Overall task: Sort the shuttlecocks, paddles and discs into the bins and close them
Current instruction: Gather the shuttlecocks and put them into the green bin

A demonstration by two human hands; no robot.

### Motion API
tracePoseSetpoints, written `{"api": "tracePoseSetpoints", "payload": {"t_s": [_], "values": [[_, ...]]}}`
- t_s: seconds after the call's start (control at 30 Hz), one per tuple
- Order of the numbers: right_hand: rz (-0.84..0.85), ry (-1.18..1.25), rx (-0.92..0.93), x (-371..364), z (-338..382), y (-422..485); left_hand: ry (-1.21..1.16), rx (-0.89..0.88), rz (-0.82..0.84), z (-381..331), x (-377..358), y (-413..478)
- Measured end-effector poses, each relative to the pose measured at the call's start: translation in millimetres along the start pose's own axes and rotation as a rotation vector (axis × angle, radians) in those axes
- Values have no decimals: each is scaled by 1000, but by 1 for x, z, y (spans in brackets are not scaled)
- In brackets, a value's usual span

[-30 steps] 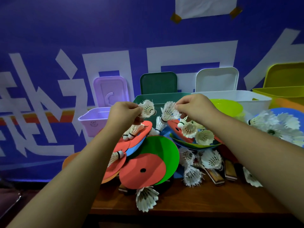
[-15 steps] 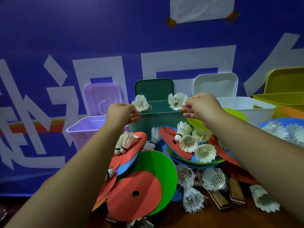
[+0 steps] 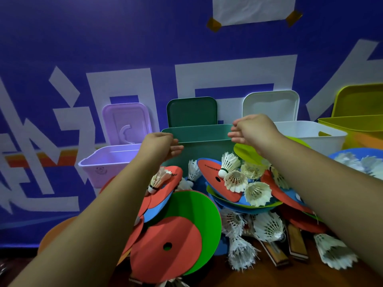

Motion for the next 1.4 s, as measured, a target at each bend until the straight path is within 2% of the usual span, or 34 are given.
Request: {"api": "tracePoseSetpoints", "payload": {"t_s": [0.1,0.2,0.3,0.67,0.8,0.9,0.97,1.13,1.33,1.4], "values": [[115,-36,6,-12,11,-23,143,-28,51,-4,2,-9],[31,-73,72,-9,18,-39,236,-61,63,-9,14,-26],[41,-153,105,-21,16,-52,310,-86,81,-10,25,-48],[293,-411,264,-113,14,-119,488,-119,63,-4,107,-111],[444,-526,292,-153,2,-142,779,-213,31,-11,137,-138],[544,-602,332,-180,-3,-160,1057,-266,-70,-11,163,-147],[598,-684,376,-199,-7,-170,1137,-253,-115,-4,183,-146],[733,-927,478,-255,-25,-187,1145,-143,-9,27,202,-138],[757,-1112,504,-285,-49,-187,1306,-176,58,42,194,-129],[743,-1150,562,-286,-48,-186,1334,-199,76,44,191,-127]]}}
Point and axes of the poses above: each hand's wrist, its own y-axis towards the middle knuckle, its own x-axis out of the back of the hand, z = x × y, the point moved 9 cm from there along y, towards the middle knuckle, and after that the axes turned 4 degrees about z, right-handed, at the moved point
